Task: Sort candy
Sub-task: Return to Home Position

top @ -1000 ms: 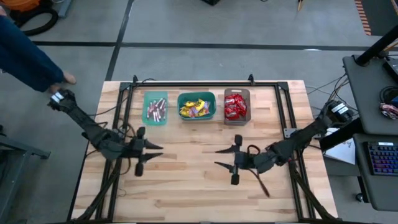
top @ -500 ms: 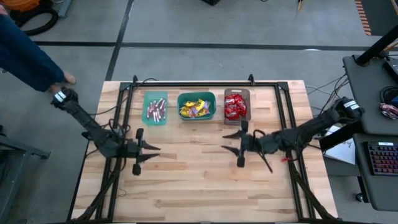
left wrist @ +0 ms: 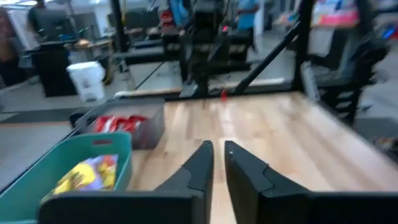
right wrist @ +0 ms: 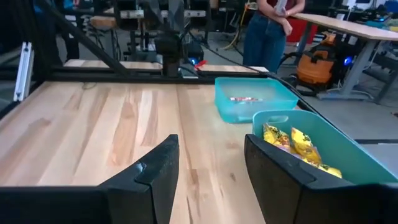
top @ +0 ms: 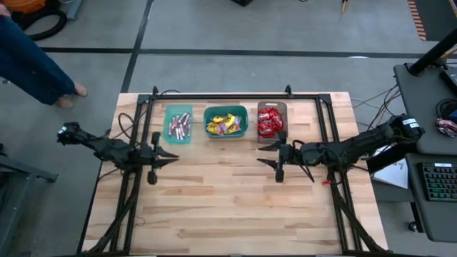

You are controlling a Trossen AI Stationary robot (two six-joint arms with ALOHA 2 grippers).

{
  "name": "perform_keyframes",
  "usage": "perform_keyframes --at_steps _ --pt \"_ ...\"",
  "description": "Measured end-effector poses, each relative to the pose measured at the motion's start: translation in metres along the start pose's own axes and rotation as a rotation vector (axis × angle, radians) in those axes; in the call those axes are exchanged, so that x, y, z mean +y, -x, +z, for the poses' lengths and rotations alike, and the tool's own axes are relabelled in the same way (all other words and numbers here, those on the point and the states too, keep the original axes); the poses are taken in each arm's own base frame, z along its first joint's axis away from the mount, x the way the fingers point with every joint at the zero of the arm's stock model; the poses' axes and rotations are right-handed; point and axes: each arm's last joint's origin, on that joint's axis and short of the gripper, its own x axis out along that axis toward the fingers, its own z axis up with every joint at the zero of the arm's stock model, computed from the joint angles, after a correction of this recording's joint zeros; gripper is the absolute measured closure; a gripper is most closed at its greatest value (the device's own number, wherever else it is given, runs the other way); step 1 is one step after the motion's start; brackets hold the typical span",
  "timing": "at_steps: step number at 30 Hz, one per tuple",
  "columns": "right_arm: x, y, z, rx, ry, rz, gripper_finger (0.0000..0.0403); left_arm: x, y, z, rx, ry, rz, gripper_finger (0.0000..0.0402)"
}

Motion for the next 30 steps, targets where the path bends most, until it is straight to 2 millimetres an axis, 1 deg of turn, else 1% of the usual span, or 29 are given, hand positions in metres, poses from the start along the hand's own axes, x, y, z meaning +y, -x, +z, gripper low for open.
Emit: perform_keyframes --at_steps 3,6,9,12,16,19,22,24,25,28,30 --pt "-0.002 0.005 -0.003 -0.005 0.022 0.001 0.0229 0.004 0.011 0.002 -0.053 0.023 -0.02 0.0397" --pt "-0.004 0.012 -0.005 -0.033 0.051 -0.002 0.0229 0.009 0.02 0.002 -0.098 0.032 -0.013 0.0395" --pt "-0.007 0.019 -0.008 -0.083 0.086 0.005 0.0229 0.009 0.02 -0.001 -0.07 0.019 0.007 0.0398" --pt "-0.013 0.028 -0.013 -0.16 0.112 0.011 0.0229 0.012 0.019 -0.003 -0.064 0.025 0.101 0.04" --pt "-0.023 0.043 -0.028 -0.219 0.149 -0.049 0.0229 0.014 0.019 -0.003 -0.06 0.078 0.202 0.0395" --pt "-0.03 0.058 -0.037 -0.307 0.138 -0.083 0.0229 0.015 0.018 -0.006 -0.045 0.17 0.234 0.0395" --pt "-0.036 0.076 -0.049 -0.388 0.161 -0.153 0.0229 0.014 0.016 -0.012 0.0 0.283 0.241 0.0394" --pt "-0.039 0.082 -0.046 -0.376 0.194 -0.246 0.023 0.013 0.015 -0.015 0.014 0.375 0.246 0.0394" --pt "-0.042 0.086 -0.045 -0.378 0.177 -0.304 0.023 0.013 0.014 -0.016 0.021 0.409 0.247 0.0394" --pt "-0.05 0.098 -0.04 -0.403 0.048 -0.471 0.023 0.011 0.012 -0.017 0.032 0.449 0.241 0.0394" --pt "-0.054 0.105 -0.036 -0.451 -0.055 -0.531 0.023 0.011 0.011 -0.018 0.044 0.441 0.244 0.0394"
